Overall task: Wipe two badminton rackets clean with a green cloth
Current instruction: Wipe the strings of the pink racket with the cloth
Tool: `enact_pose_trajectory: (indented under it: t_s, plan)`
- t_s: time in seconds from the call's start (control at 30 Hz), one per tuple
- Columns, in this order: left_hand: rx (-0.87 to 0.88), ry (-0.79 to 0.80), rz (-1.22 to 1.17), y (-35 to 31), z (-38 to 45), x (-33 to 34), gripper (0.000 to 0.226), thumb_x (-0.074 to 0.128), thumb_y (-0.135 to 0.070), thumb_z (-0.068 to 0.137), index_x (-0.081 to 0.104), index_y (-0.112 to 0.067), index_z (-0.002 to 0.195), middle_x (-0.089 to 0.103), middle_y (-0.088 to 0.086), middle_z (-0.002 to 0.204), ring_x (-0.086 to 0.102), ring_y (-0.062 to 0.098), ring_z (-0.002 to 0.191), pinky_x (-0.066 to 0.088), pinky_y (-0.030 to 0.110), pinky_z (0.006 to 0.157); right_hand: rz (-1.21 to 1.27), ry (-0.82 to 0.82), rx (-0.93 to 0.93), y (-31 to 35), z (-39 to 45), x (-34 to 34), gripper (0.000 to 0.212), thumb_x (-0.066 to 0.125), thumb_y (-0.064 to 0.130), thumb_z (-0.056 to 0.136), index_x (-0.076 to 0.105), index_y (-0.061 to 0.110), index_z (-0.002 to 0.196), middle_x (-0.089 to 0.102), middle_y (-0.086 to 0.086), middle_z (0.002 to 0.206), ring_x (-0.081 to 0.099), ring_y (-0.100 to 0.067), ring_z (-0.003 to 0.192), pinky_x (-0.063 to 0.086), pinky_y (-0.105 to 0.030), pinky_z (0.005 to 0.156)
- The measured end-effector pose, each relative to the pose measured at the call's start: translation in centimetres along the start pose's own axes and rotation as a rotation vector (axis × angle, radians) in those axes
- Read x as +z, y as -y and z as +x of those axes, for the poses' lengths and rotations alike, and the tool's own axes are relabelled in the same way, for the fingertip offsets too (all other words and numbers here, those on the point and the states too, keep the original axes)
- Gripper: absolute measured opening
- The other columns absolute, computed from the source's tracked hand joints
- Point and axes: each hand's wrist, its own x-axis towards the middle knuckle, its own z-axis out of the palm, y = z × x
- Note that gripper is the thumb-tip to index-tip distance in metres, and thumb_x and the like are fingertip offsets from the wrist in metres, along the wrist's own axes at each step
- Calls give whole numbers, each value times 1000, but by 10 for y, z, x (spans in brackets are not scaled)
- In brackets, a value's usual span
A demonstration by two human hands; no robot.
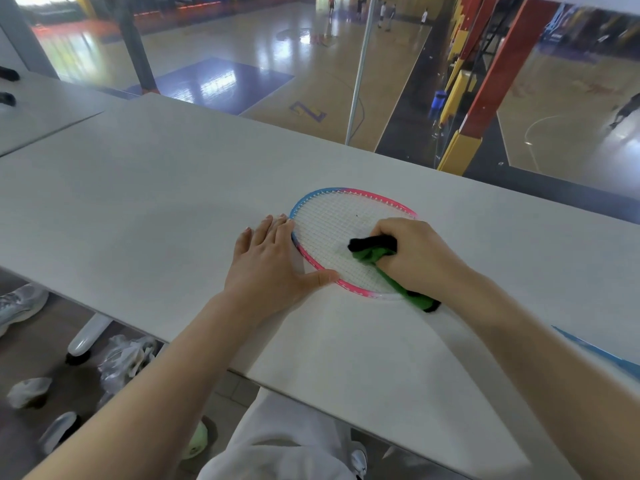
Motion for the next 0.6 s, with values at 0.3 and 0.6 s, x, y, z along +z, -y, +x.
enact_pose_trajectory:
  t_s: [0.3, 0.6]
  plan:
    - [5, 13, 9, 1, -1, -1, 121, 36, -94, 66, 9, -18, 156, 6, -2, 165, -3, 15, 151, -3, 40, 122, 20, 2, 138, -32, -42, -25, 14, 68, 21, 85, 64, 29, 74, 64, 10, 74, 59, -7, 68, 49, -28, 62]
    - [13, -8, 5, 1, 1, 1, 121, 36, -95, 63, 12, -19, 155, 9, -4, 164, -2, 14, 151, -1, 39, 122, 52, -26, 8, -3, 5, 3, 11, 68, 21, 86, 61, 27, 80, 60, 12, 78, 56, -8, 71, 48, -32, 65]
